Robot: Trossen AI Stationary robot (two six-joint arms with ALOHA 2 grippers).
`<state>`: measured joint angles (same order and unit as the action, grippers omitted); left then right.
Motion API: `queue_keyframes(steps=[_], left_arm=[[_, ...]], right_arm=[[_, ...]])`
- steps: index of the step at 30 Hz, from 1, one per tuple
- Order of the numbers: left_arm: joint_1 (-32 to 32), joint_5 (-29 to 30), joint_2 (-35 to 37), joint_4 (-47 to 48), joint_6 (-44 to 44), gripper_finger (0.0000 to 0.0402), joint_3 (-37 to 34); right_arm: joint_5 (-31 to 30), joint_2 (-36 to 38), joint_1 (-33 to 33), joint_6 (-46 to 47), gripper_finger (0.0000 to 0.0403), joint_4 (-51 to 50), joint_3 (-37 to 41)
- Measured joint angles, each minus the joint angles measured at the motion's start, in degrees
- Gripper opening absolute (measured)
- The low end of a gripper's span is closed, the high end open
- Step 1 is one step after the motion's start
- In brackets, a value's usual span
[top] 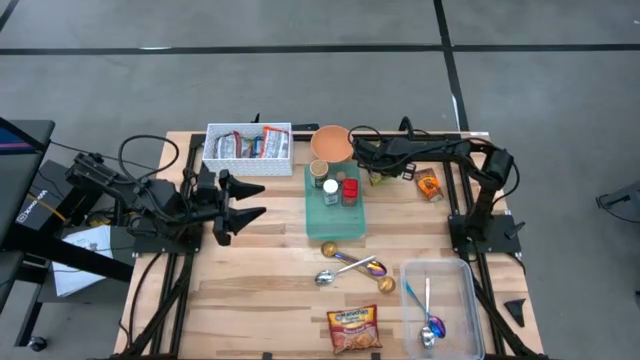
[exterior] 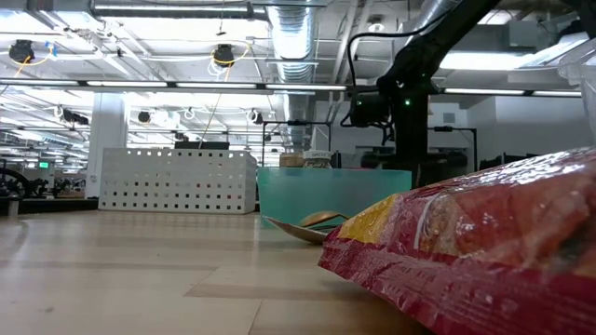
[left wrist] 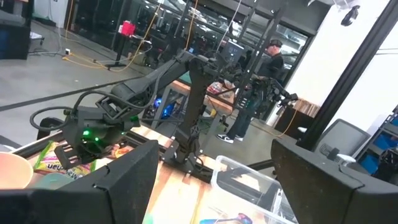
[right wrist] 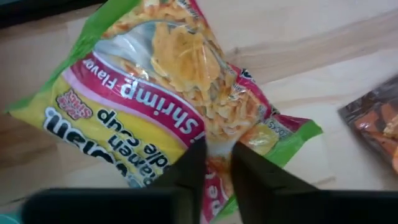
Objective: Pick & Place Food Item
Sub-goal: Put the green noodles pack into the white bin
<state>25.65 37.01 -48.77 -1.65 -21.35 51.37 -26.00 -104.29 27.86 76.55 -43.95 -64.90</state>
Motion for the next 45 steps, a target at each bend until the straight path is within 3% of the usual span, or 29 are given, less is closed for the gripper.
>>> queue_keyframes(steps=[4,14,27,32,37,42,45], left_arm=[[0.0,0.0,0.0,0.0,-0.1,0.0305,0.0],[0.0,0.0,0.0,0.2,0.0,0.0305,0.0],[-1.2,5.1,-3.8,2.6,7.9,0.0305,0.0],[-8.4,4.2,-8.7,2.3,-13.1,0.0305,0.0],[-17.5,-7.8,-15.4,-2.6,-33.3,0.0305,0.0],[-23.5,-18.5,-24.1,-16.9,-42.8,0.0305,0.0],[-25.6,-21.4,-29.3,-26.2,-46.2,0.0305,0.0]], right_arm=[[-2.2,0.8,-1.4,-0.5,0.0008,-1.2,0.1],[-11.5,10.6,-6.5,1.6,0.0003,-7.9,0.1],[-18.8,33.4,-18.2,0.9,0.0001,-9.6,0.0],[-23.2,38.9,-24.5,-1.5,0.0,-8.8,0.0],[-27.0,40.6,-30.4,-2.3,0.0,-6.9,0.0],[-29.7,40.5,-35.5,-5.6,0.0,-0.7,0.0],[-31.3,40.3,-37.8,-8.3,0.0,3.8,0.0]])
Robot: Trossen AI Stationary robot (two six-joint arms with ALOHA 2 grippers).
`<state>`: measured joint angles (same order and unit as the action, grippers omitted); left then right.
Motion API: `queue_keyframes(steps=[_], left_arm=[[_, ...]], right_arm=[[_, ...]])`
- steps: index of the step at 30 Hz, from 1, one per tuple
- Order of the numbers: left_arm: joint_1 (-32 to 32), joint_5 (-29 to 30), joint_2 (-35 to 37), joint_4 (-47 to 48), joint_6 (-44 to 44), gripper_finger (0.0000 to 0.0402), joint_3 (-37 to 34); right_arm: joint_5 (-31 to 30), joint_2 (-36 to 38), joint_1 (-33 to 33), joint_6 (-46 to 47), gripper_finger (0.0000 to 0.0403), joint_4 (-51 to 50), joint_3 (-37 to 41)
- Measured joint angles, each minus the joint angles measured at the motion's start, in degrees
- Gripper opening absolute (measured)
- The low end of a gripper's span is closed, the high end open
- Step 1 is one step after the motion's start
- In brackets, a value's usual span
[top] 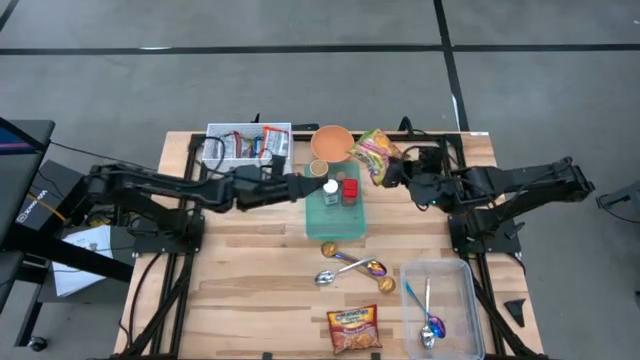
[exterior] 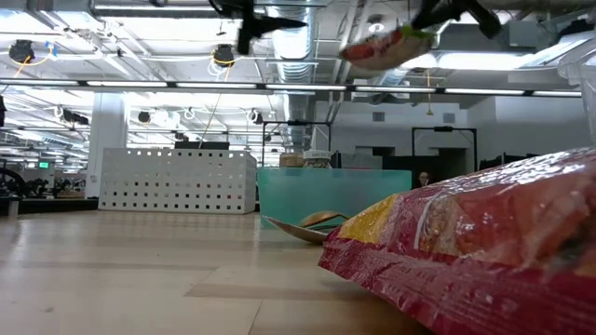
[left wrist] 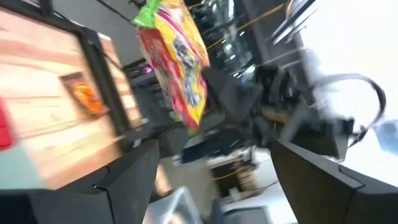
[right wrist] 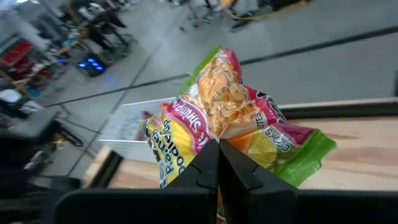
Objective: Pick & Place Food Item
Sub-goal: Put the green noodles pack into the white bin
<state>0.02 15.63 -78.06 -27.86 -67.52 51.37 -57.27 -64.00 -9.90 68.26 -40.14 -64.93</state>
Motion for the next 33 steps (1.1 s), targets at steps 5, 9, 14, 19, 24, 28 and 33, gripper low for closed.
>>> queue_keyframes(steps=[5,9,14,19,24,28,33], left_arm=[[-2.1,-1.1,-7.0,-10.6,-3.8,0.0305,0.0],[-2.9,-2.1,-10.5,-18.8,-4.2,0.0305,0.0],[-4.0,-2.0,-11.3,-21.6,-4.8,0.0305,0.0],[-4.8,-2.0,-11.3,-22.3,-4.5,0.0305,0.0],[-5.0,-2.0,-11.3,-22.3,-4.5,0.0305,0.0],[-5.0,-1.9,-11.3,-22.1,-4.4,0.0305,0.0],[-4.8,-1.9,-11.3,-21.9,-4.3,0.0305,0.0]], right_arm=[[-1.3,0.0,-2.6,-6.1,0.0,6.4,0.0],[-1.0,0.0,-3.8,-8.4,0.0,9.3,0.0],[0.5,0.0,-4.9,-9.0,0.0,9.8,0.0],[3.0,0.0,-5.2,-10.4,0.0,10.3,0.0],[4.8,-1.1,-5.2,-13.2,0.0,12.4,0.0],[6.3,-2.1,-4.9,-14.8,0.0,14.5,-0.1],[6.2,-1.9,-4.5,-14.9,0.0,14.4,-0.1]])
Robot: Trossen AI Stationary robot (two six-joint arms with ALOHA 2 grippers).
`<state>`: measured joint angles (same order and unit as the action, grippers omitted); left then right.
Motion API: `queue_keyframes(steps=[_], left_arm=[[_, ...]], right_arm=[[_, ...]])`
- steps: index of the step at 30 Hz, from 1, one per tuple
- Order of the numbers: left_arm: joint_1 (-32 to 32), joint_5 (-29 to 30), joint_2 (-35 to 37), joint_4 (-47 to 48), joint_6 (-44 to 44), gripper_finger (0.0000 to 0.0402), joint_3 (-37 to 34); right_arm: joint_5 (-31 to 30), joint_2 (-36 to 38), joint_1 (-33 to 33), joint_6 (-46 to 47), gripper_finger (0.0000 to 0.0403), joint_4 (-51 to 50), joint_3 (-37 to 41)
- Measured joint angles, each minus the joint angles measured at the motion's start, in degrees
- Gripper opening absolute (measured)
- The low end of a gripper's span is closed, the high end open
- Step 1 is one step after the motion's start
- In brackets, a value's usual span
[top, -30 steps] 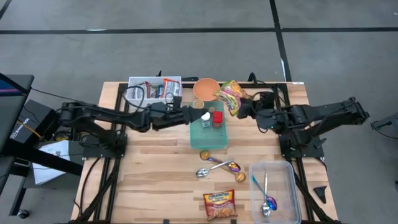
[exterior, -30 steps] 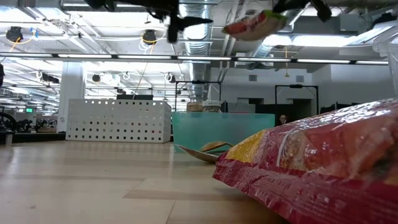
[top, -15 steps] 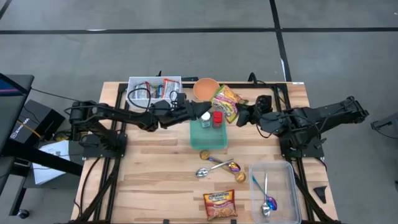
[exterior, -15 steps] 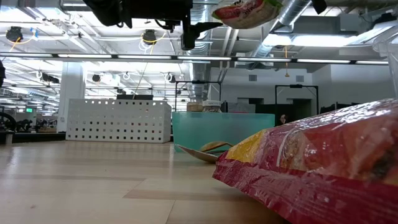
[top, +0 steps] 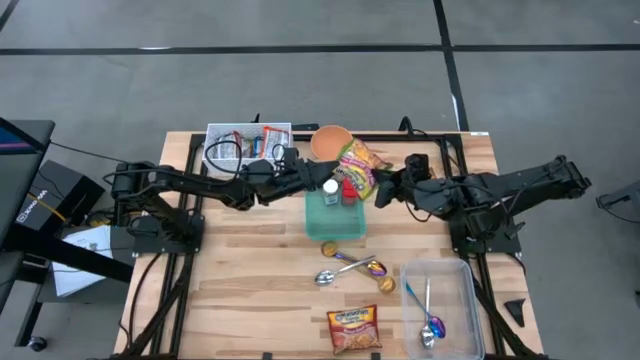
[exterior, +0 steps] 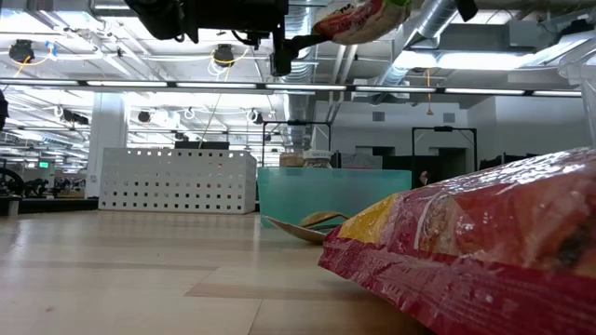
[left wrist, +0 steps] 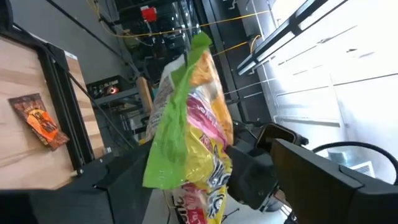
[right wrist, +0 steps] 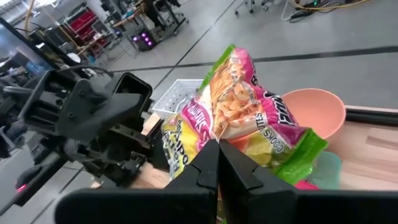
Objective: Pick & Place Food Item
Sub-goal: Put the green noodles pack into the white bin
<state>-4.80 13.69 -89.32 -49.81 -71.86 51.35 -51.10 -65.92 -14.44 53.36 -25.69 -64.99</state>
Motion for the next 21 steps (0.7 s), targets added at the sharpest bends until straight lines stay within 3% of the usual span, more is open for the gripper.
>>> queue_keyframes(steps=[12,21], left_arm=[[1.3,-0.1,0.0,1.8,3.0,0.0305,0.0],[1.6,2.8,0.0,-1.8,7.1,0.0305,0.9]], right_arm=[[-0.1,0.0,2.9,-5.8,0.0,4.1,-1.8],[3.5,-2.6,4.2,-6.0,0.0,6.0,-1.8]])
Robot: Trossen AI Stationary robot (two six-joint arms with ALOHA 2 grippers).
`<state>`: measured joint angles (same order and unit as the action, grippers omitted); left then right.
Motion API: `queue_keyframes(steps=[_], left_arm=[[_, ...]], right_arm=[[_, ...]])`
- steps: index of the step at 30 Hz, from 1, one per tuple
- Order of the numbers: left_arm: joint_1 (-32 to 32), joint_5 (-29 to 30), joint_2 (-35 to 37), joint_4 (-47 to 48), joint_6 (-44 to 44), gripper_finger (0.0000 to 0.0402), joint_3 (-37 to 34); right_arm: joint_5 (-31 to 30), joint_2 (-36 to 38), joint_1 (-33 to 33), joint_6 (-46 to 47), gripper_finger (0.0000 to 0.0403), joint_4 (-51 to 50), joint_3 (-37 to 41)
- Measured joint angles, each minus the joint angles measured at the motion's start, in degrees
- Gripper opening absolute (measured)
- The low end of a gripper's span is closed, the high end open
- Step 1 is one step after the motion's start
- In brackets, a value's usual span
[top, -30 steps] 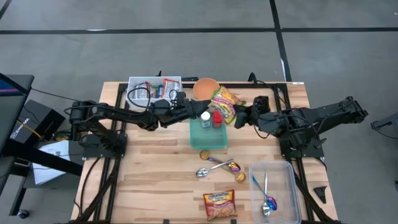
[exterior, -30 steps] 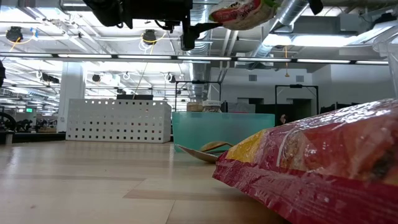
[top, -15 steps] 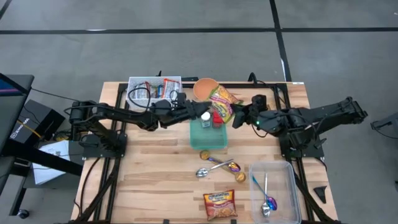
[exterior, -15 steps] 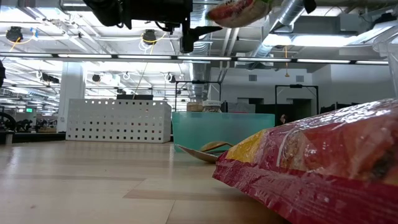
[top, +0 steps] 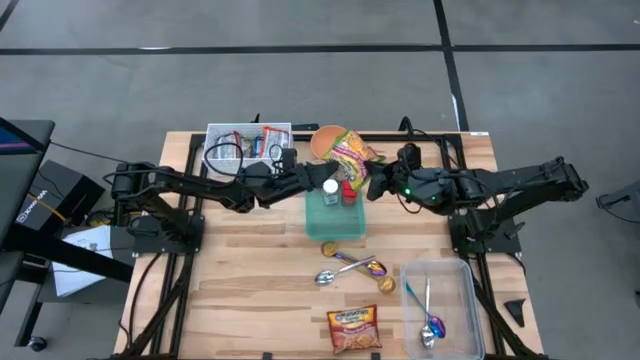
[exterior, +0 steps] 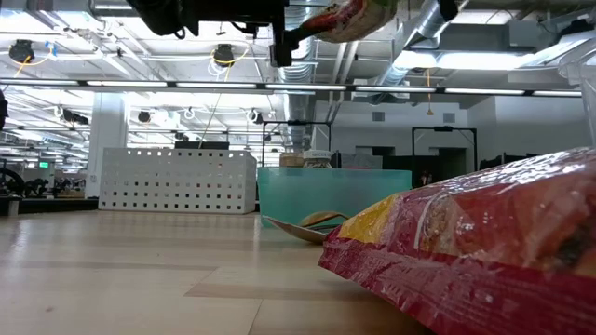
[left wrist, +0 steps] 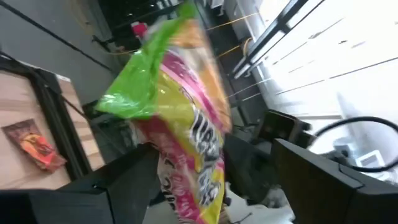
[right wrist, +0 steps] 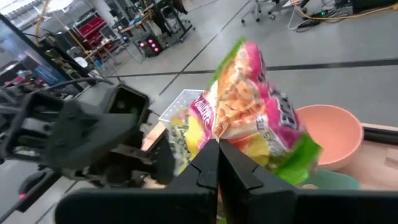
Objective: Pick & Place Food Item
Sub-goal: Put the green noodles pack into the white bin
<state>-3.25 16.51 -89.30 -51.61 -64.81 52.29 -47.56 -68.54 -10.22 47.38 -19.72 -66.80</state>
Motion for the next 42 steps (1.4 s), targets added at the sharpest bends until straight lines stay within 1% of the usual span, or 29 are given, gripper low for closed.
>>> queue_keyframes(steps=[5,13,19,30,33,35,42], left_arm=[[0.4,-1.1,0.0,4.7,0.1,0.0305,1.5],[1.2,-0.6,0.0,4.7,1.6,0.0305,1.5],[1.2,1.4,0.0,2.8,3.0,0.0305,1.5],[1.4,1.6,0.0,2.7,3.0,0.03,2.6],[1.3,1.6,0.0,3.1,2.9,0.0286,3.1],[1.4,1.6,0.0,3.0,2.9,0.027,3.1],[1.4,1.6,0.0,3.1,2.9,0.0181,3.1]], right_arm=[[1.2,-0.1,-0.1,-3.3,0.0,3.3,0.0],[1.4,0.3,-0.2,-4.5,0.0,5.4,0.0],[3.3,0.2,-0.3,-4.5,0.0,5.4,0.0],[4.0,-0.1,-0.1,-4.5,0.0,5.8,0.0],[4.0,-0.1,-0.2,-4.4,0.0,5.8,0.0],[3.9,-0.1,-0.1,-4.4,0.0,5.8,0.0],[2.7,-0.1,-0.2,-4.4,0.0,5.7,0.0]])
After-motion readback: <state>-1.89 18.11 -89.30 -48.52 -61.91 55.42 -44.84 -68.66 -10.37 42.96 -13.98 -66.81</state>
